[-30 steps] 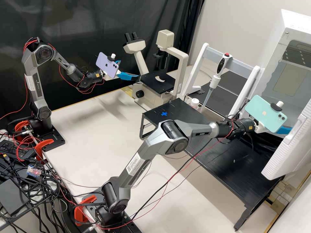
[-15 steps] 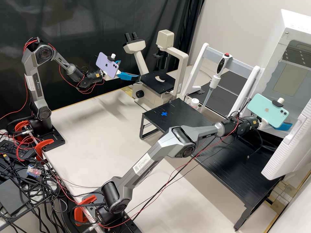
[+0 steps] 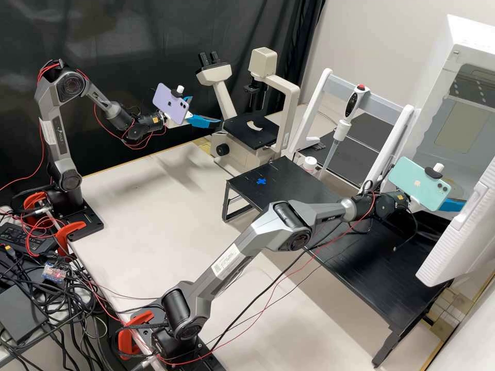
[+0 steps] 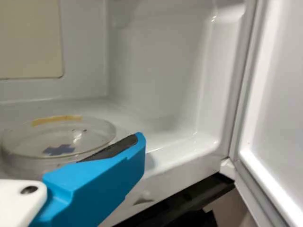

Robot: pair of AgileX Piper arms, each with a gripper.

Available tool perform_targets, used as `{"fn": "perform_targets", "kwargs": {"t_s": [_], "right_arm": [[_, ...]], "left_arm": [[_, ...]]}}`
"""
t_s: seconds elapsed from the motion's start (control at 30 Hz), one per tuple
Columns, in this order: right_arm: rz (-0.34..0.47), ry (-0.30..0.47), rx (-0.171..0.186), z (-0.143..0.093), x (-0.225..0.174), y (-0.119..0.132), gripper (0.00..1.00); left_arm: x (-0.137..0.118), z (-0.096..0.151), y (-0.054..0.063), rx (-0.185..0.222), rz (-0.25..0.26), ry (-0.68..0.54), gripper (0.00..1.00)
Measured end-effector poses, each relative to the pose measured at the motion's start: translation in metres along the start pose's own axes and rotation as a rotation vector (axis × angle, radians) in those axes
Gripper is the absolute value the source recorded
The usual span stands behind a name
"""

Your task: Move the petri dish to the incubator

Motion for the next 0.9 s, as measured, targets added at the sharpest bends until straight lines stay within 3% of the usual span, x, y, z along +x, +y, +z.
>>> {"fn": "perform_targets", "kwargs": {"t_s": [0.1, 0.13, 0.33, 0.63, 0.73, 0.9], "right_arm": [[-0.001, 0.031, 0.02, 0.003, -0.012, 0.0, 1.0], [0.006, 0.042, 0.01, 0.004, -0.017, 0.0, 1.0], [0.09, 0.054, 0.078, 0.019, -0.061, 0.005, 1.0], [0.174, 0.079, 0.061, 0.038, -0.152, 0.0, 1.0], [0.209, 0.12, 0.067, 0.037, -0.179, -0.001, 1.0], [0.242, 0.225, 0.029, 0.033, -0.231, -0.011, 1.0]], "left_arm": [[0.0, 0.0, 0.0, 0.0, 0.0, 0.0, 1.0], [0.0, 0.0, 0.0, 0.0, 0.0, 0.0, 1.0], [0.0, 0.0, 0.0, 0.0, 0.0, 0.0, 1.0], [0.0, 0.0, 0.0, 0.0, 0.0, 0.0, 1.0], [0.0, 0.0, 0.0, 0.0, 0.0, 0.0, 1.0], [0.0, 0.0, 0.0, 0.0, 0.0, 0.0, 1.0]]}}
